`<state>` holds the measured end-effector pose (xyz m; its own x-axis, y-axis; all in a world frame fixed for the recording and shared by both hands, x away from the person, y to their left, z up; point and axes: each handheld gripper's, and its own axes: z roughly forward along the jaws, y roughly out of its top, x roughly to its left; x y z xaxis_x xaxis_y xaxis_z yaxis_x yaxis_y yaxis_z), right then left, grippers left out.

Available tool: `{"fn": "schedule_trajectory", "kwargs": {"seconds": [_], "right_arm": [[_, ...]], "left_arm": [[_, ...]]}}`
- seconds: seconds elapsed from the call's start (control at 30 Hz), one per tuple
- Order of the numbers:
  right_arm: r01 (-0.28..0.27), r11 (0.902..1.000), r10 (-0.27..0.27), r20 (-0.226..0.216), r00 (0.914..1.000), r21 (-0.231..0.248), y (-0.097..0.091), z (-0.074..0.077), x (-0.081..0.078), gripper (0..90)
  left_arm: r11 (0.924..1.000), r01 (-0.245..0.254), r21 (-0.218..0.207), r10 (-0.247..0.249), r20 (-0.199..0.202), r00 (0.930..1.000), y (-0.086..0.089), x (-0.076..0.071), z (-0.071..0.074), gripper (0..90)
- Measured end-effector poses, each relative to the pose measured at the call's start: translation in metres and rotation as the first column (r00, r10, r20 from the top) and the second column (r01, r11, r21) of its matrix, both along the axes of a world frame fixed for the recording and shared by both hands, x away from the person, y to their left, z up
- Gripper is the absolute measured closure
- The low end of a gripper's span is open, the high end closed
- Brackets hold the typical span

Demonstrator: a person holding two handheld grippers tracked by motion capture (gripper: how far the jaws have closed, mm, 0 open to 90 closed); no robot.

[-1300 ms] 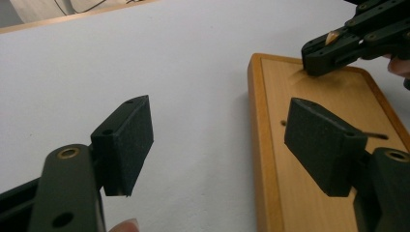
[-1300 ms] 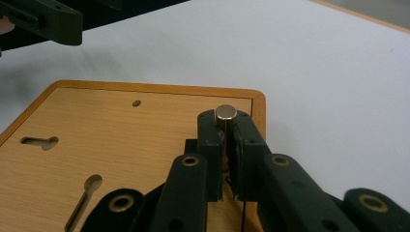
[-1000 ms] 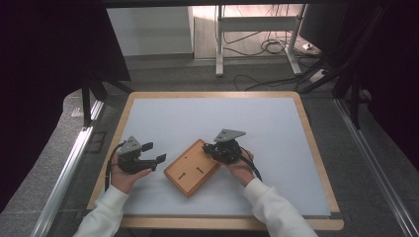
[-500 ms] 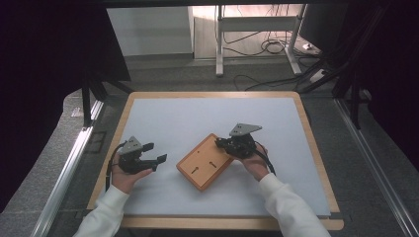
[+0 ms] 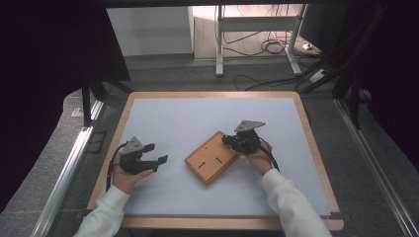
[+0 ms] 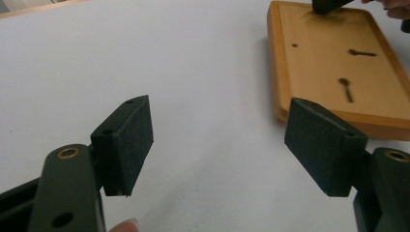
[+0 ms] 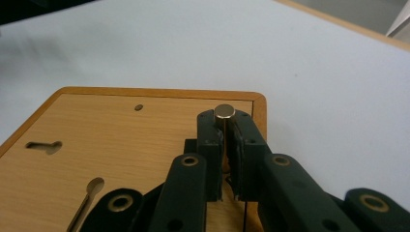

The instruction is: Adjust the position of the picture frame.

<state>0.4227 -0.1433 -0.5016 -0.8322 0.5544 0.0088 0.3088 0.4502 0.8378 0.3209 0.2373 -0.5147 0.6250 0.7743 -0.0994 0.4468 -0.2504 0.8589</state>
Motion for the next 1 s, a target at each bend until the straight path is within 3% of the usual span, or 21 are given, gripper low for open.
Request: {"fn": "schedule_trajectory", "kwargs": {"seconds": [0.13,0.53,0.57,0.63,0.7,0.8,0.9,1.0], "right_arm": [[0.007,1.0000,-0.007,-0.035,0.9993,-0.006,-0.002,-0.010,0.008,84.5],[0.022,0.9997,-0.022,-0.082,0.9964,0.003,-0.004,-0.021,0.013,82.6],[0.026,0.9995,-0.024,-0.089,0.9958,0.019,-0.006,-0.021,0.014,78.5],[0.042,0.9972,-0.037,-0.079,0.9962,0.062,-0.007,-0.017,0.013,60.3],[0.064,0.9974,-0.063,-0.031,0.9975,0.033,-0.008,-0.010,0.009,53.4],[0.110,0.9939,-0.110,0.000,0.9939,-0.007,-0.010,-0.002,0.000,39.4],[0.174,0.9847,-0.174,0.035,0.9841,-0.006,-0.018,0.004,-0.013,33.8],[0.215,0.9767,-0.215,0.011,0.9767,-0.006,-0.029,0.007,-0.025,32.6]], "left_arm": [[1.0000,0.003,0.002,-0.003,-0.002,1.0000,-0.001,0.000,-0.001,25.7],[0.9997,0.016,0.017,-0.016,-0.007,0.9998,-0.003,0.000,-0.002,25.6],[0.9997,0.017,0.018,-0.017,-0.007,0.9998,-0.003,0.000,-0.002,25.7],[0.9997,0.016,0.021,-0.016,-0.006,0.9998,-0.004,0.000,-0.003,25.6],[0.9994,0.019,0.027,-0.019,-0.009,0.9998,-0.004,0.000,-0.003,25.9],[0.9990,0.028,0.035,-0.028,-0.009,0.9996,-0.006,0.000,-0.002,30.1],[0.9983,0.031,0.050,-0.030,-0.012,0.9995,-0.008,0.000,-0.003,31.0],[0.9977,0.033,0.059,-0.032,-0.019,0.9993,-0.010,0.001,-0.004,31.6]]}}
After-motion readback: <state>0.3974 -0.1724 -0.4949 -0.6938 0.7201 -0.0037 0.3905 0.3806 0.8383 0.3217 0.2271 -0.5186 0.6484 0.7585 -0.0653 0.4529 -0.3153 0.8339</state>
